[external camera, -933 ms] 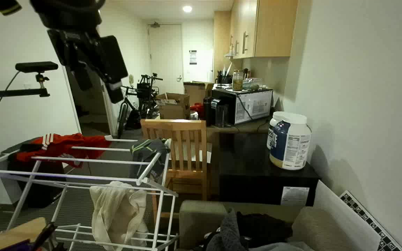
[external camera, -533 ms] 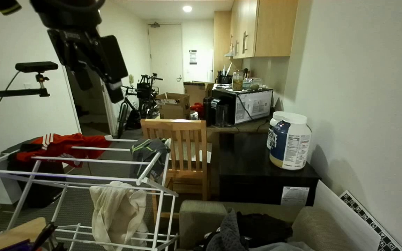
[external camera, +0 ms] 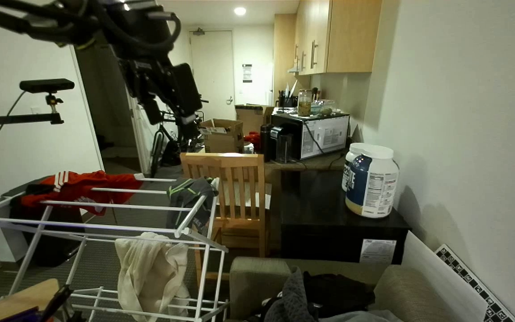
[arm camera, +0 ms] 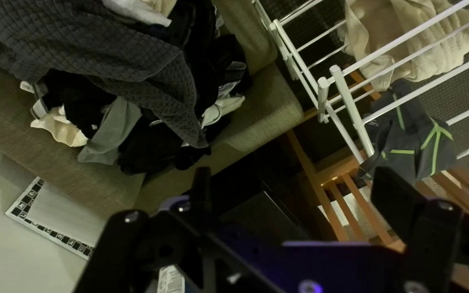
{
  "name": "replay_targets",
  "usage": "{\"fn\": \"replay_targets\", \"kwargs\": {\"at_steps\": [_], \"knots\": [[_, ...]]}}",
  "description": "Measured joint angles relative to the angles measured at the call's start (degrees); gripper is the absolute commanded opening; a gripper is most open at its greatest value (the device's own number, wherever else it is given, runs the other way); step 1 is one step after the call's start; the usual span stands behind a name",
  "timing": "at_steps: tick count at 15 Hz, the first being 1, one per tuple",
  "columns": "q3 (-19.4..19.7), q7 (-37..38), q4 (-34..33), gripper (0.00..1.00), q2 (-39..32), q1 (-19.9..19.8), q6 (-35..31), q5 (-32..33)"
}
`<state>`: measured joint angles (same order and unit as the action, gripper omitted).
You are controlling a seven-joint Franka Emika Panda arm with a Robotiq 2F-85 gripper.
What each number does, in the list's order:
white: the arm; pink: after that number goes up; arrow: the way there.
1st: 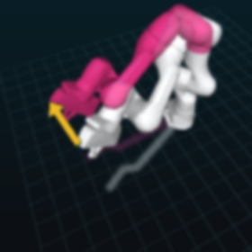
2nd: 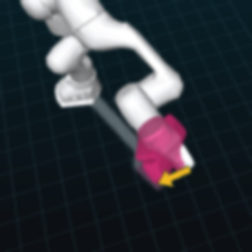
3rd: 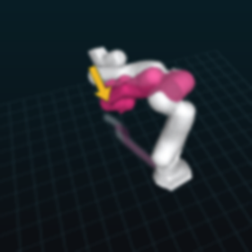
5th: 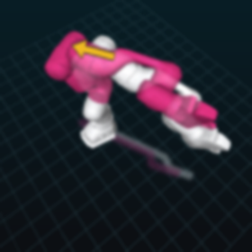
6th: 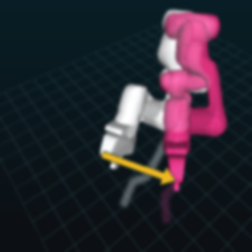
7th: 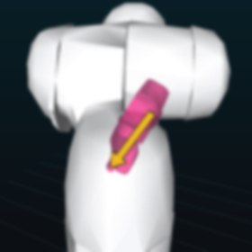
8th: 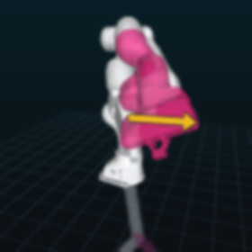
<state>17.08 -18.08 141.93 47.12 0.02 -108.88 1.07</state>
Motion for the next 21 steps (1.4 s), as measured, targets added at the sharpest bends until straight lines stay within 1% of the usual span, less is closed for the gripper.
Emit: {"fn": "replay_targets", "kwargs": {"at_steps": [4,8,13,15,17,21], "knots": [[-0.41,3.72,-0.46,1.0,-7.02,-1.17,-6.08,0.01],[-0.52,6.56,-1.66,1.0,-14.51,-4.91,-10.62,0.49],[-0.54,10.33,-3.47,1.0,-23.89,-9.87,-14.61,2.06],[-0.46,10.51,-3.56,1.0,-27.24,-11.23,-16.06,2.4],[-0.28,10.5,-3.56,1.0,-30.2,-11.96,-17.28,2.43],[-0.12,10.5,-3.85,1.0,-34.59,-12.15,-19.82,2.43]]}}
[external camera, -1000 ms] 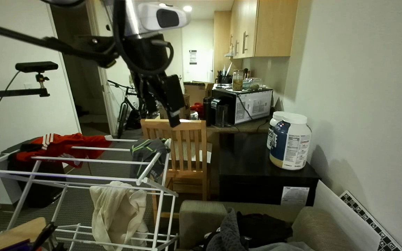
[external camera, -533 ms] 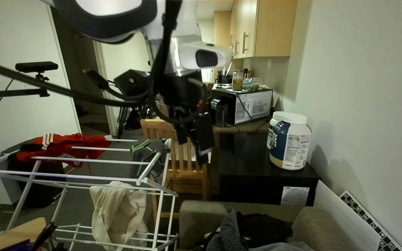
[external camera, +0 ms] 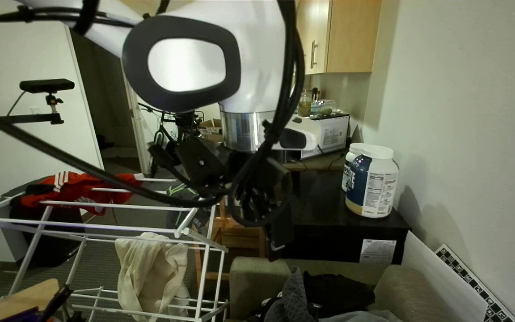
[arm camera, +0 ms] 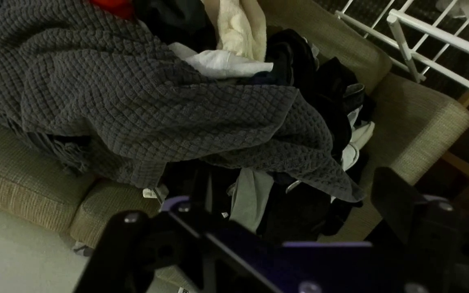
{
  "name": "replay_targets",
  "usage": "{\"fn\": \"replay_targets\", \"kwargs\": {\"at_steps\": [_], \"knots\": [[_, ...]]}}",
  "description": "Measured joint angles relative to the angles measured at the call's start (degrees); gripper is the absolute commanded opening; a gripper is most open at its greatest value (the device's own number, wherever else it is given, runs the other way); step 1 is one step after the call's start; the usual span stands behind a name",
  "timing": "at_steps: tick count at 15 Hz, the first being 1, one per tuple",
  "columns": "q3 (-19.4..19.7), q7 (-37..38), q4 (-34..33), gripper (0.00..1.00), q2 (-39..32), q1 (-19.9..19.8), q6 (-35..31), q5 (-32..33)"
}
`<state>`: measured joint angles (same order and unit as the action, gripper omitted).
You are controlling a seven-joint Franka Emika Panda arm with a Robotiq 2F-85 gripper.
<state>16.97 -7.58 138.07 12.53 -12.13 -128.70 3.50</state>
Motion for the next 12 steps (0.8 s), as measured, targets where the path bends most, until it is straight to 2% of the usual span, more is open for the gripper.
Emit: {"fn": "replay_targets", "kwargs": {"at_steps": [6,12], "knots": [[-0.04,-0.01,-2.89,1.0,-5.62,0.0,-3.17,0.01],[-0.24,-0.02,-4.5,1.0,-6.54,0.0,-3.13,0.01]]}}
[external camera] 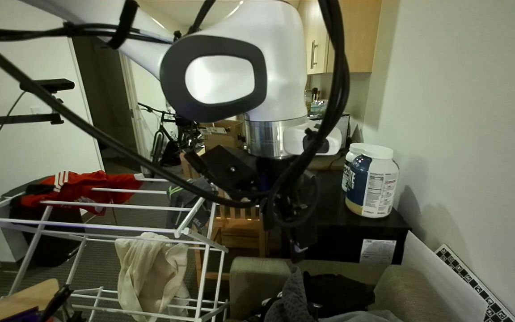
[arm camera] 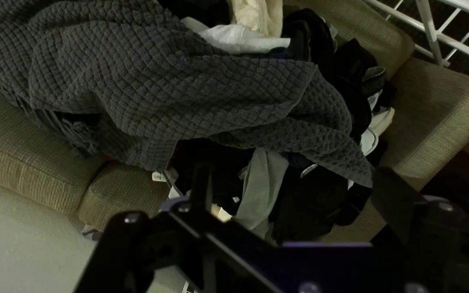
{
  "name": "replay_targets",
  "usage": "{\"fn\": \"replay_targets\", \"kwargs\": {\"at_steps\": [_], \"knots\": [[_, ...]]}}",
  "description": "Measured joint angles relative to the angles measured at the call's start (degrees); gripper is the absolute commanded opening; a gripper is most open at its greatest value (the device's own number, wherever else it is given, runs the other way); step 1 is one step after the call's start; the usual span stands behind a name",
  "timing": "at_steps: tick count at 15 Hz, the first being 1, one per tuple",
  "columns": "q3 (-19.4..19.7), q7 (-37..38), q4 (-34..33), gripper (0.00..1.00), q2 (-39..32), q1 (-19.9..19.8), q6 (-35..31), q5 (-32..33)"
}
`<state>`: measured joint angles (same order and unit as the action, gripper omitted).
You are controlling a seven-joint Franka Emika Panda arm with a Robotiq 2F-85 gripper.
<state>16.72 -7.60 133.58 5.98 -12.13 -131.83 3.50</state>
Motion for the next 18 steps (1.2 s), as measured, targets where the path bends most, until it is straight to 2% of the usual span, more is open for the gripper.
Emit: {"fn": "replay_targets", "kwargs": {"at_steps": [13,18], "knots": [[-0.11,0.01,0.07,1.0,-0.44,0.0,0.02,0.0],[-0.68,4.78,-0.1,1.0,-7.49,0.0,-2.14,1.21]]}}
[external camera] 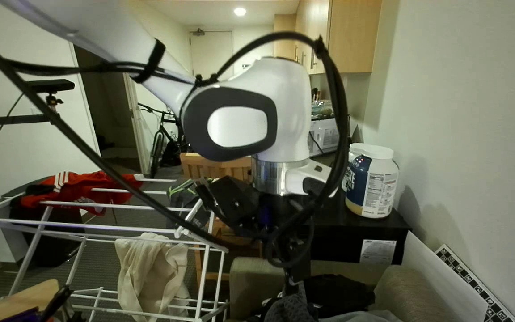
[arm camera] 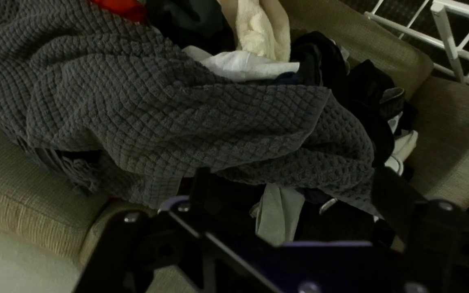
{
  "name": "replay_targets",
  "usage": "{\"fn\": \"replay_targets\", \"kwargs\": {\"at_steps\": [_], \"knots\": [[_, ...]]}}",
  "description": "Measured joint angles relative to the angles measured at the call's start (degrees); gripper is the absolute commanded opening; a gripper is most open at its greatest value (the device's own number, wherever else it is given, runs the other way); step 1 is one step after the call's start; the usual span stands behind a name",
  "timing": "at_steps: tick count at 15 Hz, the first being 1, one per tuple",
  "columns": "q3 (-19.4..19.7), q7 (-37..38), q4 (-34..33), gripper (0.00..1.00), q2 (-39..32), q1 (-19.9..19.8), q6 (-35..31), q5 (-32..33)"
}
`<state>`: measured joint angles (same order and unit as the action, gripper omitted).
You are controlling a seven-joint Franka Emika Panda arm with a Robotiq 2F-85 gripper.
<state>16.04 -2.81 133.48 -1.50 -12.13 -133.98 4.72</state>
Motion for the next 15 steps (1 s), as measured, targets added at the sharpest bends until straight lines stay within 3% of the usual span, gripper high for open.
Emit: {"fn": "replay_targets", "kwargs": {"at_steps": [7,15], "knots": [[-0.11,8.97,-4.45,1.0,-12.77,0.14,-1.65,0.48],[1.54,20.8,-9.58,1.0,-20.93,0.41,-1.66,0.49]]}}
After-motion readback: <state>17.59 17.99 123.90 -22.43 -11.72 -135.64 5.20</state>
